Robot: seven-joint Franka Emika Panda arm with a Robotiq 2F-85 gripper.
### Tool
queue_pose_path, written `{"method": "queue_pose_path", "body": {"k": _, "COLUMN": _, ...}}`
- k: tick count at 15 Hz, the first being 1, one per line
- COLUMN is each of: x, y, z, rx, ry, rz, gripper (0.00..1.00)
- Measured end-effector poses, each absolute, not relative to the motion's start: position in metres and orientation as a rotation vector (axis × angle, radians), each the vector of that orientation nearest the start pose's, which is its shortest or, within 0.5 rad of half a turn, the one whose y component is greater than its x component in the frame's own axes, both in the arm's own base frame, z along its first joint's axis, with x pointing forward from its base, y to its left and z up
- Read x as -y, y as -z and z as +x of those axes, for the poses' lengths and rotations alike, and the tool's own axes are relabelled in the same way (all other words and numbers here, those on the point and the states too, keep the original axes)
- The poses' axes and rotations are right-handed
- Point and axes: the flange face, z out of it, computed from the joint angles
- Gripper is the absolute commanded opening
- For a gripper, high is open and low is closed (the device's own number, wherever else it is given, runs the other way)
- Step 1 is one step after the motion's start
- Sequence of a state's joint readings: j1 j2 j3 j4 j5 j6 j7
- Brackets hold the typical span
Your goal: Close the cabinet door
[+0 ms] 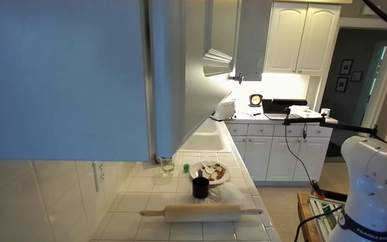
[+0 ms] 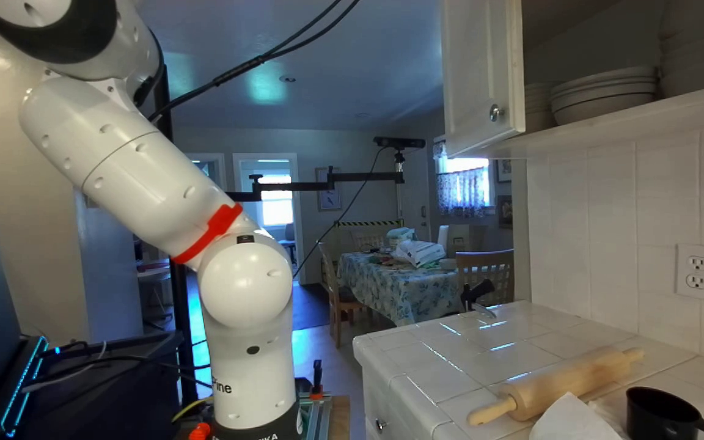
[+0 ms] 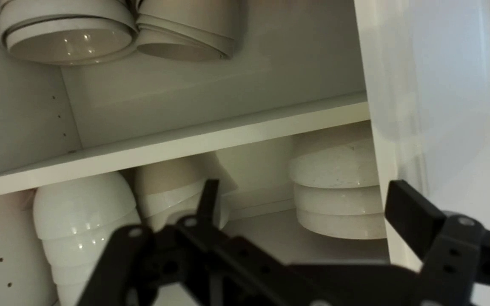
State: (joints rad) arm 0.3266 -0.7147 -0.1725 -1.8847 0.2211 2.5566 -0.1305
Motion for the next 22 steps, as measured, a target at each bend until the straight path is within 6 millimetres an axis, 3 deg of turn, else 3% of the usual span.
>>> {"method": "queue_pose_path", "body": {"k": 5, "x": 0.012, "y": -0.924, "z": 0.313, "rx": 0.211, "ry": 1.792, "rz": -2.148, "gripper": 1.0}}
{"method": "queue_pose_path", "body": {"k": 11, "x": -0.007, "y": -0.937, "z": 0.299, "rx": 0.293, "ry": 1.778, "rz": -2.126, "gripper": 1.0}}
{"method": "queue_pose_path", "body": {"k": 16, "x": -0.05, "y": -0.947, "z": 0.242, "rx": 0.282, "ry": 1.628, "rz": -2.157, "gripper": 1.0}}
{"method": "queue_pose_path", "body": {"k": 22, "x": -0.084, "y": -0.928, "z": 0.162, "rx": 0.189, "ry": 1.322, "rz": -2.351, "gripper": 1.0}}
